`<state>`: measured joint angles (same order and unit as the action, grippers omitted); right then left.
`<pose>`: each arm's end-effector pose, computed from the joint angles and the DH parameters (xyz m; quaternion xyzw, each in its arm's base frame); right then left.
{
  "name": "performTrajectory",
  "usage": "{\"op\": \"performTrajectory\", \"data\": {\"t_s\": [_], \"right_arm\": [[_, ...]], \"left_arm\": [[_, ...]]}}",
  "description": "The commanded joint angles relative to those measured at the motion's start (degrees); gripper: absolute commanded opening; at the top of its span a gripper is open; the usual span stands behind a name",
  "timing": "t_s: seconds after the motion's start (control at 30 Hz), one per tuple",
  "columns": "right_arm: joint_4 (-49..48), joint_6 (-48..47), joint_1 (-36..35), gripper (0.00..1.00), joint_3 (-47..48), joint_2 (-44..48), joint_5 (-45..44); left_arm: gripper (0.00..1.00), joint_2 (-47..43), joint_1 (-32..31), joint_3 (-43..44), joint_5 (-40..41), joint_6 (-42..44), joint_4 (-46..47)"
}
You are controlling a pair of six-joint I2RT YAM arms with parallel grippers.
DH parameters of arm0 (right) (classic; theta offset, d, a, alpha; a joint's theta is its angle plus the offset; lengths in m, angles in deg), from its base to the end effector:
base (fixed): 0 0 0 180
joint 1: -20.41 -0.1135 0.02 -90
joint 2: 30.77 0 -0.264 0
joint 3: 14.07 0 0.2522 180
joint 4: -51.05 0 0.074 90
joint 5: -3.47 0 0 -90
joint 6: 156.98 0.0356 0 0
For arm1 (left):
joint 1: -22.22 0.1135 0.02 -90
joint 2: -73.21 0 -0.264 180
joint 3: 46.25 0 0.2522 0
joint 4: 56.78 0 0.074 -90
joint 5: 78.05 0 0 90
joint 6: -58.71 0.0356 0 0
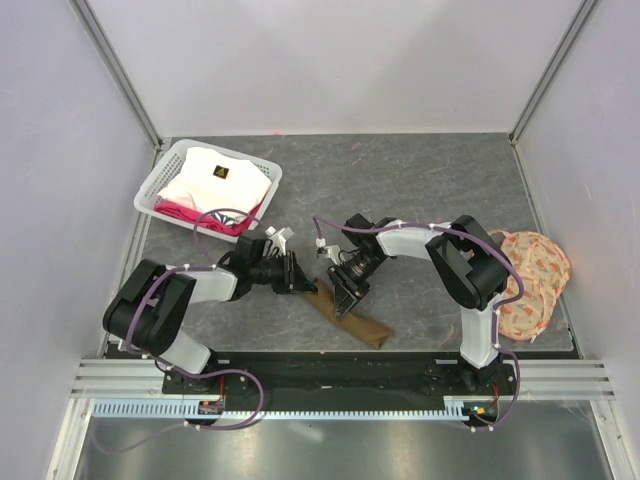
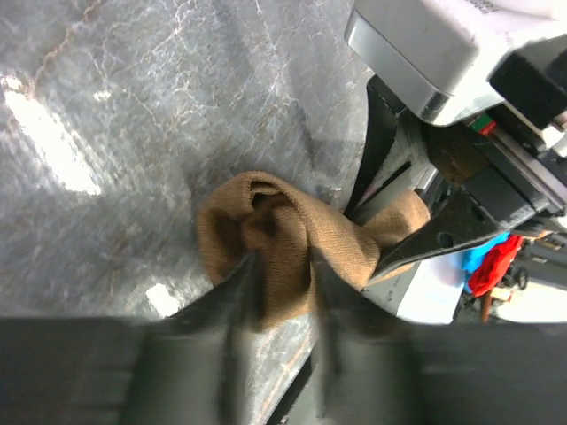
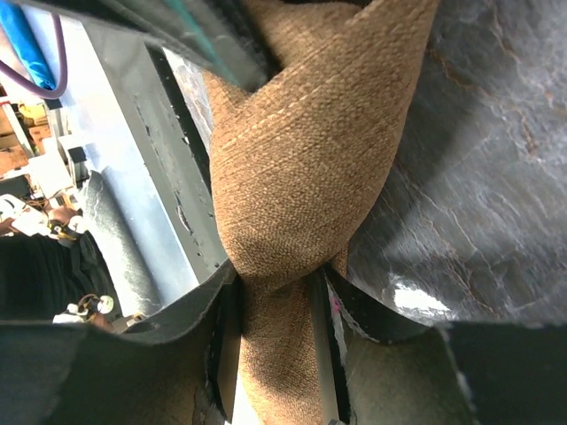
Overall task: Fold the napkin, place the utensils inside, and roll it up
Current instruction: Roll the napkin with the utensil
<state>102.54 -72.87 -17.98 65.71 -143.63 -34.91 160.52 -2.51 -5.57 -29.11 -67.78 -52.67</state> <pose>0.2515 0.2349 0.1234 0.3580 -0.8252 -0.4295 0.0808 0.2219 -0.1280 0.1257 0.0526 0.8672 -0.4683 0.1610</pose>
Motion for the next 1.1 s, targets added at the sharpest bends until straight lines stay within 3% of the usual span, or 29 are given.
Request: {"op": "performTrajectory", "data": {"t_s": [0.0, 0.03, 0.1, 0.2, 0.33, 0.47, 0.73, 0.9, 1.07], "right_arm": [[-0.12, -1.67, -0.02, 0.43, 1.83, -0.35, -5.11], [0.06, -1.32, 0.07, 0.45, 2.18, 0.18, -6.08], [0.06, -0.09, -0.02, 0.5, 2.36, 2.72, -9.68], [0.06, 2.37, -0.1, 0.59, 2.62, 7.29, -16.79], [-0.64, 5.0, -2.03, 0.64, 1.84, 14.66, -24.53], [-1.79, 7.46, -9.39, 0.77, 0.69, 19.95, -37.0], [-2.23, 14.84, -24.53, 0.83, -1.07, 19.97, -68.8], [-0.91, 16.7, -29.98, 0.82, -0.19, 14.17, -73.76], [-1.26, 16.53, -30.87, 0.75, -0.19, 11.52, -70.61]], "left_arm": [[0.2, 1.9, -0.85, 2.0, -2.18, 0.54, 3.23], [0.11, 2.34, -0.93, 2.0, -2.36, 0.54, 3.23], [0.02, 2.43, -0.93, 2.52, -1.49, 0.1, 2.09], [0.02, 2.87, -0.85, 3.76, -1.48, 0.37, -1.34], [0.02, 2.87, -0.85, 4.9, -1.66, -0.33, -3.45], [0.02, 3.66, -0.85, 6.91, -1.57, -0.69, -6.96], [0.02, 4.89, -0.76, 9.03, -0.6, -1.21, -11.98], [0.02, 5.42, -0.76, 9.47, -0.69, -1.3, -12.68], [0.02, 5.68, -0.76, 10.0, -0.86, -1.3, -13.21]]}}
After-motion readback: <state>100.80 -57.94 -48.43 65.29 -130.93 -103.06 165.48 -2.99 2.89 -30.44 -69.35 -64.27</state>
